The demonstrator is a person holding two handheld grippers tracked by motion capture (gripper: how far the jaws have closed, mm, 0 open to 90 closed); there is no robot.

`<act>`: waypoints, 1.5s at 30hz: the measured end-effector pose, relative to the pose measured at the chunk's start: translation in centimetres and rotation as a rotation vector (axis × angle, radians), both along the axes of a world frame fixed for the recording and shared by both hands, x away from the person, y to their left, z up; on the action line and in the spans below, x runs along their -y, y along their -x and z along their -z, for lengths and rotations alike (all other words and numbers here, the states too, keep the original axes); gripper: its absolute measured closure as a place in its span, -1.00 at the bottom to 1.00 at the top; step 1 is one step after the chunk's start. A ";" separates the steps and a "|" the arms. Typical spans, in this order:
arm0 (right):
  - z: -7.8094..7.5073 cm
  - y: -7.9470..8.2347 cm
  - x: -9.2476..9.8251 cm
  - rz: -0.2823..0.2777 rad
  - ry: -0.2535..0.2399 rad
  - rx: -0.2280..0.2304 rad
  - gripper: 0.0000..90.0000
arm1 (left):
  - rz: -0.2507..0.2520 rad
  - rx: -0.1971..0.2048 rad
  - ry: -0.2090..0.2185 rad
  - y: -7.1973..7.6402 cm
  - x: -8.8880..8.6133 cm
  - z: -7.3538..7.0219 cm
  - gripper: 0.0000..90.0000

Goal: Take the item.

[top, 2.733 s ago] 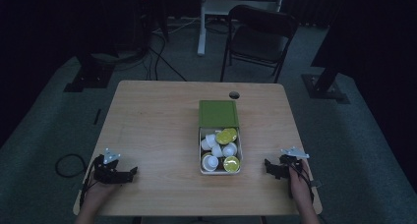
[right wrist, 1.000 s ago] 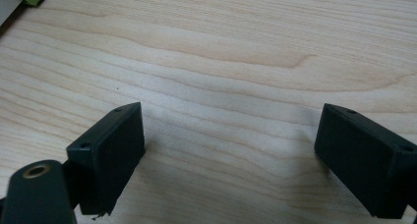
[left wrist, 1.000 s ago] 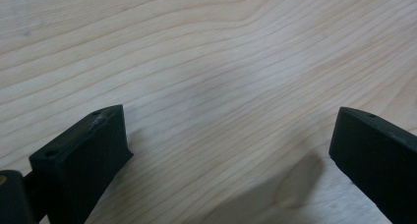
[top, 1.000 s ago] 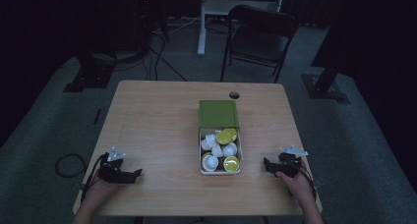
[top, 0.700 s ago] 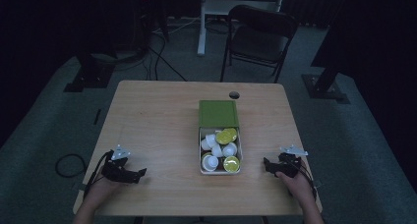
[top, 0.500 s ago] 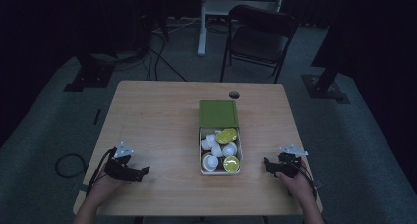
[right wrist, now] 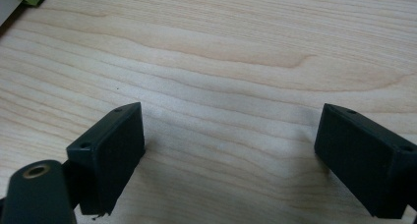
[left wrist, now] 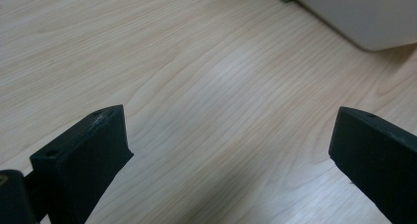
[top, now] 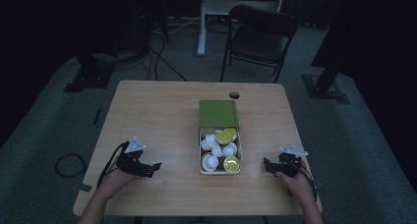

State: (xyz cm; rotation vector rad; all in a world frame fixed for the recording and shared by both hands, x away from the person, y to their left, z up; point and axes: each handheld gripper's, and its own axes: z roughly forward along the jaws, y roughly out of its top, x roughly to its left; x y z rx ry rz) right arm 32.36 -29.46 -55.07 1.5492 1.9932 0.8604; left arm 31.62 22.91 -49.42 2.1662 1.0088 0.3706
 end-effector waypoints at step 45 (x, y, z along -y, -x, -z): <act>0.0 0.0 0.0 0.000 0.000 0.002 -0.76 | 0.344 0.098 0.080 -2.6 13.4 -7.3 -0.96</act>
